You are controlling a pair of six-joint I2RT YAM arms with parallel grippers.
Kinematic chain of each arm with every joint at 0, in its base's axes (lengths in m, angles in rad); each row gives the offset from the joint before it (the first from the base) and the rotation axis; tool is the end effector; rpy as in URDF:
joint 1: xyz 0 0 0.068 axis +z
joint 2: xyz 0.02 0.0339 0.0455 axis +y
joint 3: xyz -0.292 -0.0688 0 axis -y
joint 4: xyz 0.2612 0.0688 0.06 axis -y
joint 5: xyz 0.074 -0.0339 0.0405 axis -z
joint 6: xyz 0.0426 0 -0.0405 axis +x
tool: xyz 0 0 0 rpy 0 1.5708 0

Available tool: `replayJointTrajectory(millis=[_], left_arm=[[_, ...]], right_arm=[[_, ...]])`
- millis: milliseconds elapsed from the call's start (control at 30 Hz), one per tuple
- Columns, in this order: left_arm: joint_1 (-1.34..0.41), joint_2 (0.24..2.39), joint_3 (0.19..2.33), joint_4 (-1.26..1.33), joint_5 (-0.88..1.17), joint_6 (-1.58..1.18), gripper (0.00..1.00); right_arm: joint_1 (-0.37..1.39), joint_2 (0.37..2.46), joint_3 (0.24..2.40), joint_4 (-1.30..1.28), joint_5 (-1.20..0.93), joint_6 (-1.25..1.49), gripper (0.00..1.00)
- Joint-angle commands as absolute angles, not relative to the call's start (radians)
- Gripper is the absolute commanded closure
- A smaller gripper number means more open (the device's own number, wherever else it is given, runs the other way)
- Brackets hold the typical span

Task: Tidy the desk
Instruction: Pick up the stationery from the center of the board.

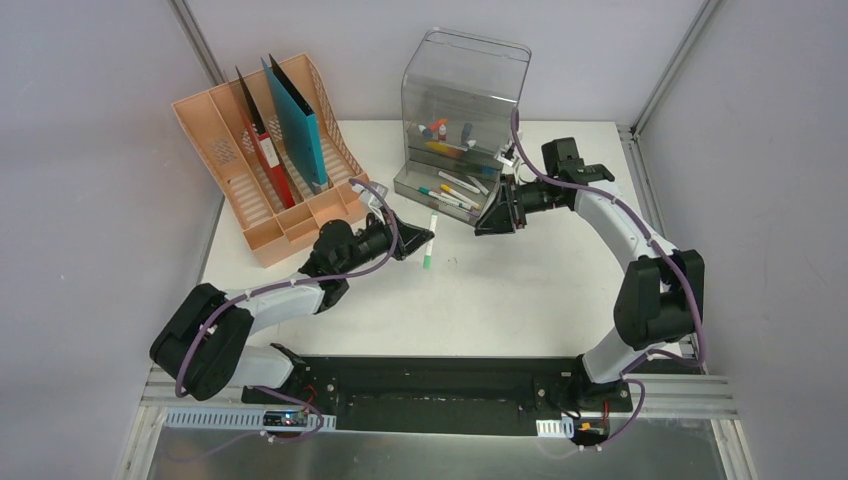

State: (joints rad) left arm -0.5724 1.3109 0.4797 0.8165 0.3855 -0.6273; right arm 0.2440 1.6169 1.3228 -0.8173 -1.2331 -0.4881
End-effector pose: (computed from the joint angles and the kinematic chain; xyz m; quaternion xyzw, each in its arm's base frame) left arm 0.2257 -0.1645 0.2415 0.1152 0.7025 -0.5015 0.4916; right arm 0.3201 0.1211 0.3079 -0.4073 0.6947 0.5362 0.2529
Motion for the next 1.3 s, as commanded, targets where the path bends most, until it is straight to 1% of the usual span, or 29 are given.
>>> replayJointTrajectory(millis=[0,233,467,633,900,1267], left_arm=[[-0.604,1.329,0.507,0.898,0.331,-0.644,1.00],[-0.634,1.374,0.525,0.943,0.303,-0.680,1.00],[-0.646,1.406,0.533,1.001,0.245,-0.749,1.00],[-0.654,1.407,0.531,1.014,0.207,-0.780,1.00],[-0.662,1.418,0.529,1.057,0.200,-0.804,1.00],[-0.670,1.436,0.525,1.105,0.193,-0.809,1.00]], right_arm=[[0.261,1.596,1.311,-0.726,-1.228,-0.423,0.66],[0.295,1.596,1.289,-0.661,-1.226,-0.369,0.63],[0.358,1.636,1.273,-0.560,-1.212,-0.255,0.63],[0.389,1.661,1.280,-0.540,-1.197,-0.215,0.63],[0.425,1.687,1.286,-0.522,-1.163,-0.189,0.60],[0.440,1.704,1.293,-0.490,-1.185,-0.143,0.60]])
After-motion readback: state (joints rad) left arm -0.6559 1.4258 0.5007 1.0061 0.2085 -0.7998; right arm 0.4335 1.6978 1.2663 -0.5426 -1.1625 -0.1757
